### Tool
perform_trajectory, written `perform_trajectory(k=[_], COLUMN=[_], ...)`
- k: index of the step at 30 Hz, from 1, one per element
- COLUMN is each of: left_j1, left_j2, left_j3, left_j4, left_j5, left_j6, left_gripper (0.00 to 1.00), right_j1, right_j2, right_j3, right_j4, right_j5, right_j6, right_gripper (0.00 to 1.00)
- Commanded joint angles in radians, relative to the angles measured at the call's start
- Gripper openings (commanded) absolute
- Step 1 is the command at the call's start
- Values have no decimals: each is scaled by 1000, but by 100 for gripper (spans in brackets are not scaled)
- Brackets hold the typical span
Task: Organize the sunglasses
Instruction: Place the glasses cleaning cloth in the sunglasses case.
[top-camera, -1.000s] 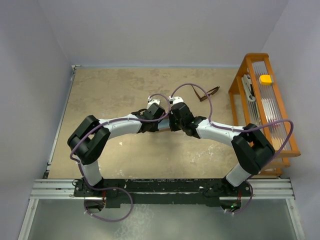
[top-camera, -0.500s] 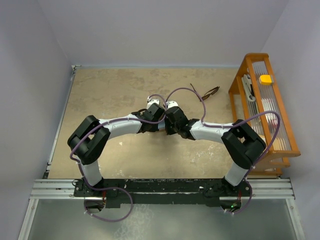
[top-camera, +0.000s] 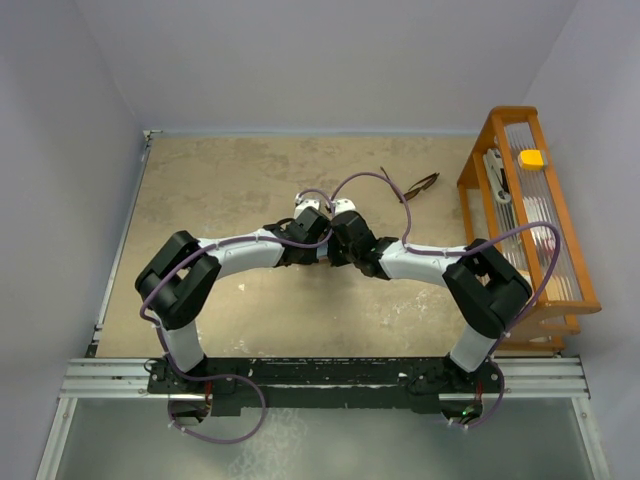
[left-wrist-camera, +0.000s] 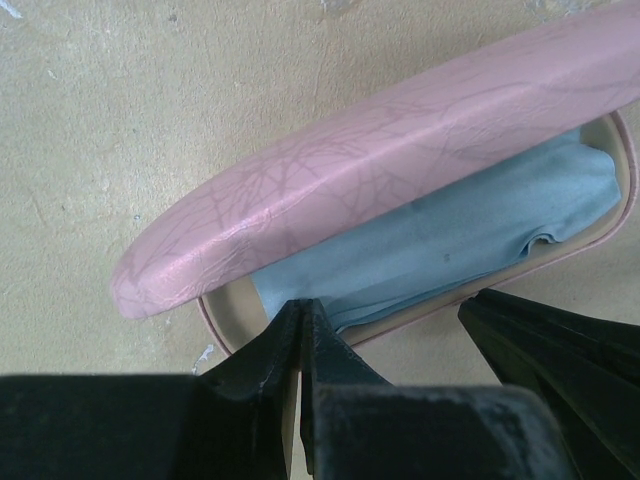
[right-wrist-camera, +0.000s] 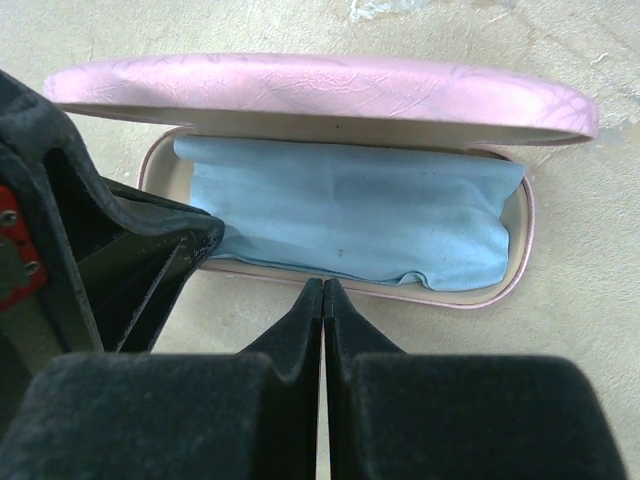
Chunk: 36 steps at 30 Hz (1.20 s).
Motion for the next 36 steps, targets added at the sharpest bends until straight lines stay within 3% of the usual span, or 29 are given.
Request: perform_trajectory(k=[1, 18, 36], left_j1=[-18, -17, -16], left_j2=[-34, -50, -172], left_j3=[-4, -2, 46], left_j4=[27, 22, -38], left_j5=[0, -11, -50], left_j6=[2, -3, 18], left_gripper=[0, 0, 0], right_j1=[14, 14, 14], right_j2=[-3, 30, 30], right_j3=[34, -11, -65], right_j4=[48, 74, 80], right_j5=[12, -5, -2], right_j6=[18, 33, 37], right_gripper=[0, 0, 0])
